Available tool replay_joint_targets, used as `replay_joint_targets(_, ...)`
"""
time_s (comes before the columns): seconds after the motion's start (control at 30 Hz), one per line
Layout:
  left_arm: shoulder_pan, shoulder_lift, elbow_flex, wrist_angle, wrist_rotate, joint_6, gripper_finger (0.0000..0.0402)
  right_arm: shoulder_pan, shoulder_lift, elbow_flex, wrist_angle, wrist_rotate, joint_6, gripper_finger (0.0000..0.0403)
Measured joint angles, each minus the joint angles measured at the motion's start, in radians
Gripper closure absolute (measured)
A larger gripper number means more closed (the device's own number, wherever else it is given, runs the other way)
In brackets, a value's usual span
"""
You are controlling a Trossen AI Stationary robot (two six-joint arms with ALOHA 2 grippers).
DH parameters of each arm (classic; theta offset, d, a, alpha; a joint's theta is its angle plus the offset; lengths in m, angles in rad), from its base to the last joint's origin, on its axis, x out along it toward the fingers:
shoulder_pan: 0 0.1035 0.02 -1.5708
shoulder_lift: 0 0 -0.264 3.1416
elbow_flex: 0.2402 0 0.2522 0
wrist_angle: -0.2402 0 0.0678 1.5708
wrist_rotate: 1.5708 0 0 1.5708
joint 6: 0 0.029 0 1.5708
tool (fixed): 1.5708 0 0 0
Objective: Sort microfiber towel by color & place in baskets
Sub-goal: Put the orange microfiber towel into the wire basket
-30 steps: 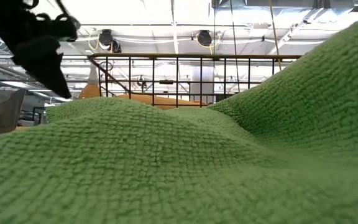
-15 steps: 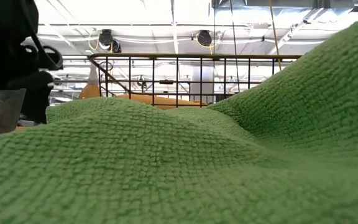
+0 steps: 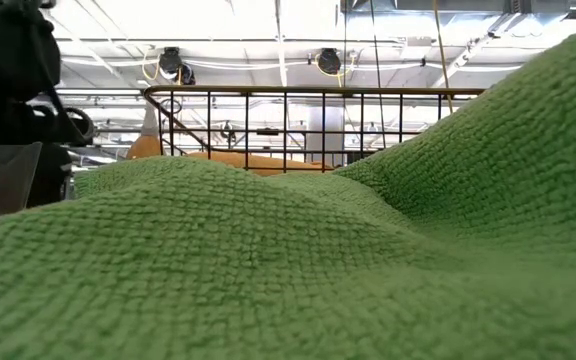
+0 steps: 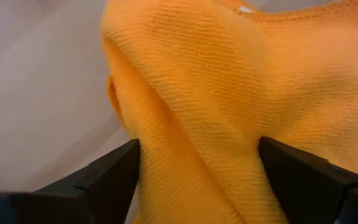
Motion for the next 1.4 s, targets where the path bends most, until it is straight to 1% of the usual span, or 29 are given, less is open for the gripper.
replay_joint_targets(0.1, 0.030, -0.001, -0.018, 0.068, 0.008, 0.074, 0.0112, 0.000, 0.000, 0.000, 0.000, 0.000, 0.000, 0.0273)
replay_joint_targets(0.2, 0.063, 0.000, -0.019, 0.094, 0.019, 0.148, 0.0159, 0.000, 0.000, 0.000, 0.002, 0.000, 0.000, 0.0273)
replay_joint_targets(0.3, 0.094, 0.000, -0.019, 0.090, -0.012, 0.241, 0.0220, 0.000, 0.000, 0.000, 0.004, 0.000, 0.000, 0.0273)
replay_joint_targets(0.37, 0.112, 0.001, -0.020, 0.091, -0.039, 0.271, 0.0269, 0.000, 0.000, 0.000, 0.005, 0.000, 0.000, 0.0273)
replay_joint_targets(0.47, 0.140, -0.003, -0.021, 0.103, -0.044, 0.313, 0.0347, 0.000, 0.000, 0.000, 0.005, 0.000, 0.000, 0.0273)
replay_joint_targets(0.5, 0.147, -0.005, -0.021, 0.103, -0.044, 0.317, 0.0369, 0.000, 0.000, 0.000, 0.005, 0.000, 0.000, 0.0273)
replay_joint_targets(0.53, 0.156, -0.008, -0.021, 0.103, -0.044, 0.317, 0.0381, 0.000, 0.000, 0.000, 0.005, 0.000, 0.000, 0.0273)
replay_joint_targets(0.6, 0.171, -0.015, -0.017, 0.098, -0.045, 0.325, 0.0383, 0.000, 0.000, 0.000, 0.006, 0.000, 0.000, 0.0273)
replay_joint_targets(0.7, 0.179, -0.034, 0.017, 0.095, -0.046, 0.372, 0.0373, -0.003, 0.000, 0.000, 0.019, 0.000, -0.005, 0.0273)
replay_joint_targets(1.0, 0.179, -0.158, 0.210, 0.085, -0.094, 0.573, 0.0386, -0.053, 0.023, 0.000, 0.158, 0.001, -0.087, 0.0273)
replay_joint_targets(1.1, 0.172, -0.209, 0.267, 0.065, -0.143, 0.607, 0.0387, -0.072, 0.058, 0.000, 0.243, 0.001, -0.134, 0.0272)
replay_joint_targets(1.2, 0.153, -0.259, 0.306, 0.080, -0.211, 0.631, 0.0387, -0.093, 0.105, 0.000, 0.360, 0.001, -0.199, 0.0267)
replay_joint_targets(1.3, 0.119, -0.305, 0.311, 0.114, -0.275, 0.650, 0.0387, -0.119, 0.156, 0.000, 0.494, 0.002, -0.280, 0.0250)
replay_joint_targets(1.4, 0.071, -0.333, 0.311, 0.141, -0.309, 0.681, 0.0387, -0.145, 0.197, 0.000, 0.638, 0.003, -0.361, 0.0223)
